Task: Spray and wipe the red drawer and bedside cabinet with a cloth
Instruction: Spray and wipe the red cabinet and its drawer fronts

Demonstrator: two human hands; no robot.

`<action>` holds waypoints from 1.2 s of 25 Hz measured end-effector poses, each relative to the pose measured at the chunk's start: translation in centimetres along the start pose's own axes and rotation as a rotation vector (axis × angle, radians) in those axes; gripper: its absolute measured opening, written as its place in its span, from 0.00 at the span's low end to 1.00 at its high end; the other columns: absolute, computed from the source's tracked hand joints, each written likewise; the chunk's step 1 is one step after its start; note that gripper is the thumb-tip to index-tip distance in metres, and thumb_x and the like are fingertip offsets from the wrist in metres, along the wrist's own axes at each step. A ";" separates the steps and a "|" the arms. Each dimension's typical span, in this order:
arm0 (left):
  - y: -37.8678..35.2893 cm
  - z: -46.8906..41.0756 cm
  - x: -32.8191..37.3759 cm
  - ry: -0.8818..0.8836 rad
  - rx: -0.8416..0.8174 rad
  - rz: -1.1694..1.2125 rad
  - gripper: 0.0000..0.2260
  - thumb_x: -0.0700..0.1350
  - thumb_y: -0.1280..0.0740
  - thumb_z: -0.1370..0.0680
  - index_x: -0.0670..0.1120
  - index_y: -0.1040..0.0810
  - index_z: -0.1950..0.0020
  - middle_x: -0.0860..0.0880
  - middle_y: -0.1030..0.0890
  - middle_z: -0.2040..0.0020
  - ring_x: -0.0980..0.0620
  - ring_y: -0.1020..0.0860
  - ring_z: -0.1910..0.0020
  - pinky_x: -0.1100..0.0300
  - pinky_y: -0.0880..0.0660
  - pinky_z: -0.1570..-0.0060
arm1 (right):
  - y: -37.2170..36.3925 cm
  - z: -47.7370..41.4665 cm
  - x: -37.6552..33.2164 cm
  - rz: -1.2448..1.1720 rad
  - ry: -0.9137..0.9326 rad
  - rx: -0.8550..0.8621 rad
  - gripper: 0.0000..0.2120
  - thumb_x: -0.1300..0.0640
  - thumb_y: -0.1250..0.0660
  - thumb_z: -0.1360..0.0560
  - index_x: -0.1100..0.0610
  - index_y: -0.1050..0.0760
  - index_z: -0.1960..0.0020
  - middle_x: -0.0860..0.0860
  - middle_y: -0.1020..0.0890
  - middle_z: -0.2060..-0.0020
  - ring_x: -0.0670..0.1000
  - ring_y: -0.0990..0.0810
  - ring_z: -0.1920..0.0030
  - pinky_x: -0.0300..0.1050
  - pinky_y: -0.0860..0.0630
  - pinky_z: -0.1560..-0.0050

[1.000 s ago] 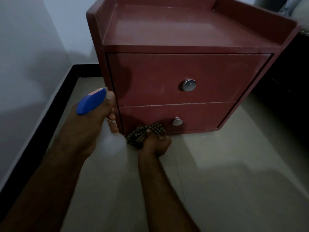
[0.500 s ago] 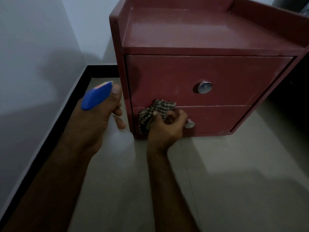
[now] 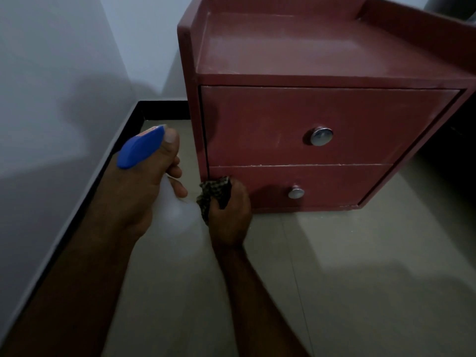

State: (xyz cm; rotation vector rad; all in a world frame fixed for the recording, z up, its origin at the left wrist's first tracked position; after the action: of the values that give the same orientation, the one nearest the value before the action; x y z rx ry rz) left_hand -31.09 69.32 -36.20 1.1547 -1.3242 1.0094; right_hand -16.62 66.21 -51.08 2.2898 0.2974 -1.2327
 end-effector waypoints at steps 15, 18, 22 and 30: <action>-1.7 1.4 -0.8 0.037 -0.065 -0.051 0.18 0.74 0.31 0.33 0.62 0.18 0.56 0.53 0.17 0.62 0.48 0.17 0.68 0.37 0.21 0.46 | 9.2 -7.3 2.7 -0.198 -0.164 0.229 0.25 0.65 0.20 0.33 0.54 0.24 0.40 0.48 0.17 0.52 0.48 0.17 0.51 0.53 0.18 0.48; -2.4 1.7 -0.5 0.040 -0.084 -0.013 0.16 0.75 0.29 0.35 0.66 0.18 0.59 0.53 0.17 0.63 0.47 0.18 0.68 0.37 0.22 0.45 | 10.6 -8.7 1.6 -0.218 -0.182 0.303 0.28 0.65 0.19 0.33 0.56 0.24 0.37 0.49 0.17 0.52 0.49 0.18 0.51 0.52 0.18 0.46; -2.9 1.7 0.3 0.017 -0.081 0.003 0.13 0.71 0.30 0.32 0.64 0.17 0.60 0.51 0.18 0.64 0.46 0.19 0.70 0.38 0.21 0.52 | 11.0 -9.9 -3.0 -0.239 -0.034 0.324 0.26 0.63 0.19 0.33 0.58 0.23 0.38 0.47 0.17 0.53 0.47 0.18 0.52 0.44 0.20 0.47; -1.1 1.2 1.9 -0.056 -0.065 -0.035 0.25 0.68 0.32 0.27 0.46 0.21 0.51 0.52 0.18 0.64 0.49 0.18 0.70 0.44 0.22 0.48 | 10.6 -12.1 -9.8 -0.341 0.211 0.325 0.23 0.64 0.20 0.31 0.60 0.23 0.39 0.47 0.17 0.52 0.46 0.18 0.50 0.39 0.21 0.46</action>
State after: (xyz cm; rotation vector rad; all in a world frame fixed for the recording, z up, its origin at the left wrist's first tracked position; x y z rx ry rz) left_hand -30.19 67.77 -34.42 1.1607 -1.3666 0.9074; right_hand -9.04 64.29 -33.88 2.7421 0.6253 -1.2752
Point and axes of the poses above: each hand's wrist, its own z-axis away from the middle knuckle, its own y-axis out of the back of the hand, x = y × z, the point moved 4 cm from there along -z, towards the middle knuckle
